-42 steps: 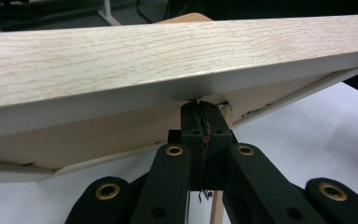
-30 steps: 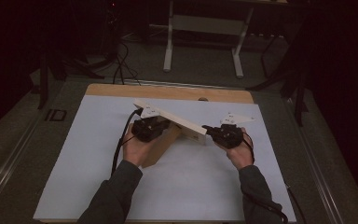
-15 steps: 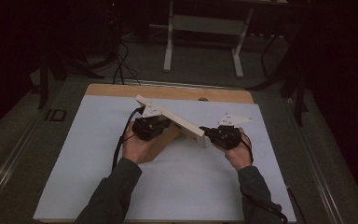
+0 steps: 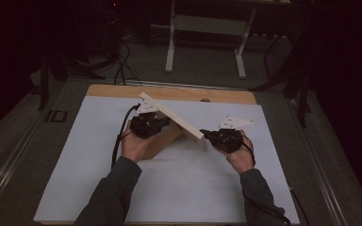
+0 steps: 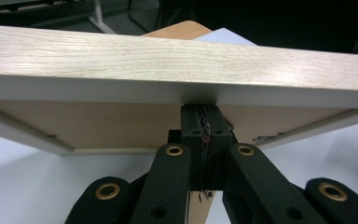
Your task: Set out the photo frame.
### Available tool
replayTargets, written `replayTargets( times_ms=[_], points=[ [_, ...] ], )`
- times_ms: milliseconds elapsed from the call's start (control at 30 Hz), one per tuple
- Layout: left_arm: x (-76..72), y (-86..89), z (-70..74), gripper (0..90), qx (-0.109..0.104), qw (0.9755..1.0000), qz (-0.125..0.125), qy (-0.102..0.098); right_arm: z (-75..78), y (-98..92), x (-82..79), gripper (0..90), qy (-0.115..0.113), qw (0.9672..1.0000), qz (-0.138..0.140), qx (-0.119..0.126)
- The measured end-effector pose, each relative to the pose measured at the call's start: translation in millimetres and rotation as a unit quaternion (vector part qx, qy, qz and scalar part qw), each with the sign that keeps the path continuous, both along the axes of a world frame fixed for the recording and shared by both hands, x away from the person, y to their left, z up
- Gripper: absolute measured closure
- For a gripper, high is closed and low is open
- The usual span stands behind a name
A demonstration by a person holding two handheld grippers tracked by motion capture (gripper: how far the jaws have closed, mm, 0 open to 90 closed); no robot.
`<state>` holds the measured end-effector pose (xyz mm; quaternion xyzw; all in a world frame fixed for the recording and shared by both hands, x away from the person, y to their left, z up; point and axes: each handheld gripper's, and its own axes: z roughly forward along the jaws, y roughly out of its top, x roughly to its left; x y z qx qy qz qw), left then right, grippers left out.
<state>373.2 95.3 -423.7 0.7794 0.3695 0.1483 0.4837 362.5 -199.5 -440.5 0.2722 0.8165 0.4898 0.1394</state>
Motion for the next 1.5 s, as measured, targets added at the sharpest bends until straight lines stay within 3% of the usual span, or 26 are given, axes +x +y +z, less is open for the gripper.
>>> replayTargets(
  times_ms=[767, 1067, 1500],
  points=[
    [16.6, -7.1, 1.8, 90.0, 0.010, 0.9999, 0.002, 0.001, 1.5, 15.5, -9.8, 89.8, -0.008, 0.9992, 0.037, -0.011],
    [18.6, -6.4, 3.0, 90.0, 0.015, 0.9999, -0.006, 0.006, 1.9, 18.9, -11.9, 89.8, -0.010, 0.9989, 0.043, -0.016],
    [13.0, -12.8, 4.7, 90.0, 0.029, 0.9992, -0.027, -0.006, 3.2, 31.2, -15.3, 89.8, -0.014, 0.9980, 0.058, -0.020]
  ],
)
